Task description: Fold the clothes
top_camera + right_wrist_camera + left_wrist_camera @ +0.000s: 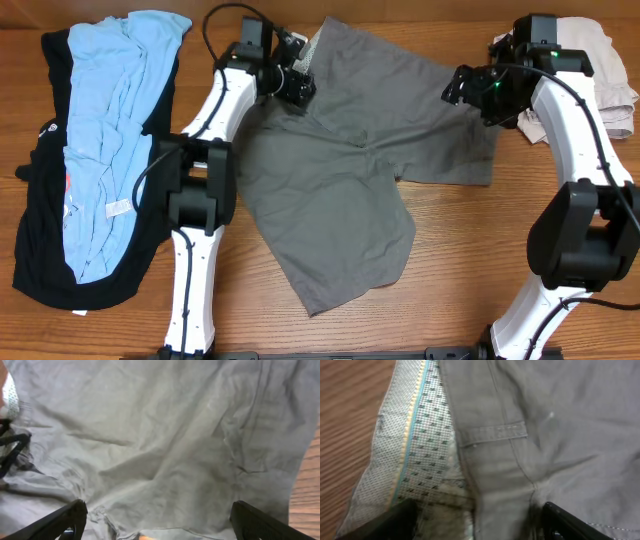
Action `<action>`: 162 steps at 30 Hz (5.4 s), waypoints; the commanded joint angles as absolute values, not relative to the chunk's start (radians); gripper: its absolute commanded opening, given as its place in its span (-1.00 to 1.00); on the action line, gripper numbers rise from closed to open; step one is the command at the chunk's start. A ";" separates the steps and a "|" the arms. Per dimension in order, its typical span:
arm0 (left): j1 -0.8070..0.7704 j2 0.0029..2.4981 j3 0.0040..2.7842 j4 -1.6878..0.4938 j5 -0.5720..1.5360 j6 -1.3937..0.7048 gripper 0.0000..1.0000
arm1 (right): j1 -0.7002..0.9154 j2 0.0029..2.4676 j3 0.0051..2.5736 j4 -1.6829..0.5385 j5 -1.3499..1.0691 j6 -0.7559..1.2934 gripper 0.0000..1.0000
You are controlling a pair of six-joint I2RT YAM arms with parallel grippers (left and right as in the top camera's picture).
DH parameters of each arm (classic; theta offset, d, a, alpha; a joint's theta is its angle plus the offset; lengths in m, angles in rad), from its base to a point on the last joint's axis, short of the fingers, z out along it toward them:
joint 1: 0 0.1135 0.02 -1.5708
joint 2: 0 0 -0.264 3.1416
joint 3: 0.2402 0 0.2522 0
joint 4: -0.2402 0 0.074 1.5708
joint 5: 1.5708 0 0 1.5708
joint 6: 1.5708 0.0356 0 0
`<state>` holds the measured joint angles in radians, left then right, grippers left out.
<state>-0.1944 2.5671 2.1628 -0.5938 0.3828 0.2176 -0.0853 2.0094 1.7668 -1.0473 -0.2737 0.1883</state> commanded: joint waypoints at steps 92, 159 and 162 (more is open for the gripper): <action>-0.052 2.635 3.055 -1.534 0.027 -0.066 0.99 | -0.114 2.005 1.348 -0.974 -0.123 0.394 -0.92; -0.068 2.547 3.014 -1.667 0.125 0.031 1.00 | -0.402 1.757 1.121 -0.986 -0.316 0.229 -0.17; -0.074 2.547 2.965 -1.646 0.125 0.031 1.00 | -0.411 1.756 1.223 -1.071 -0.316 0.207 0.07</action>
